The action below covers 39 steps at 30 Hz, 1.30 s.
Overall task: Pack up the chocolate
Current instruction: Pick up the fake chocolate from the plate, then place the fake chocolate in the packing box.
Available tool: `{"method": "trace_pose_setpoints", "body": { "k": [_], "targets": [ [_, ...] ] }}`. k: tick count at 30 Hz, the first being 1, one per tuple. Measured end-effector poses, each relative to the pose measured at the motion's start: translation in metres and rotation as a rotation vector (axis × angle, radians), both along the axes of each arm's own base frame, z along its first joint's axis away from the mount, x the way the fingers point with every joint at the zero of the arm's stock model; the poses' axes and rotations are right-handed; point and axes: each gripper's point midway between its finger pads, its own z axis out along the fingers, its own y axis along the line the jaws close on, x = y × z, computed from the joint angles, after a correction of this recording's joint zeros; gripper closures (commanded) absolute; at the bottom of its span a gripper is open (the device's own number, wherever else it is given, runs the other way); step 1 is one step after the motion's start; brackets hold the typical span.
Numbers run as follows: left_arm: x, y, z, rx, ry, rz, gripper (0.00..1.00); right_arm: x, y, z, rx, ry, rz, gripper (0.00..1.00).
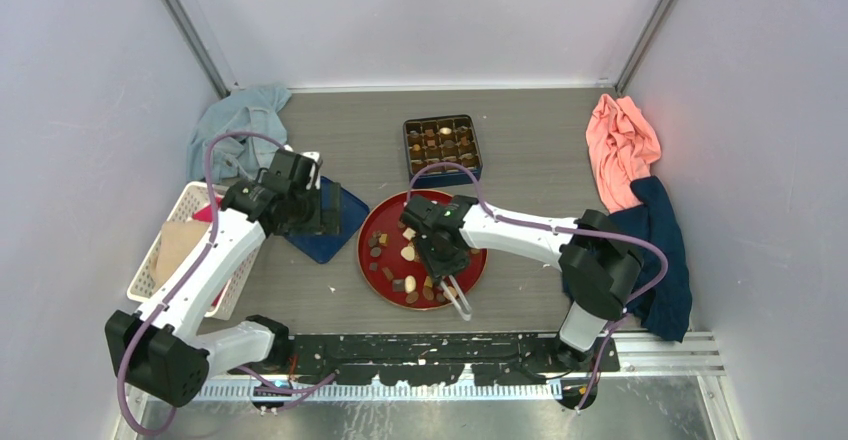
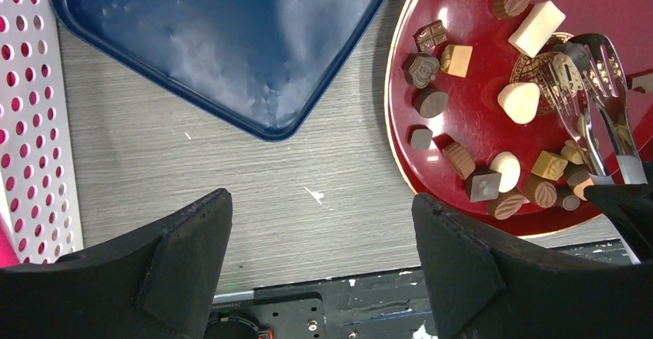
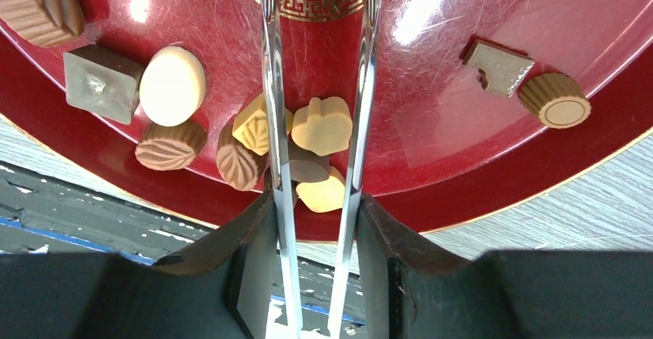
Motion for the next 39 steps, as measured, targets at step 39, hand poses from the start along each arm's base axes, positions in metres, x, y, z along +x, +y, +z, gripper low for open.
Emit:
{"method": "trace_pose_setpoints", "body": {
  "k": [39],
  "targets": [
    [0.013, 0.003, 0.014, 0.039, -0.025, -0.004, 0.12, 0.183, 0.001, 0.061, 0.008, -0.194, -0.219, 0.88]
  ]
}}
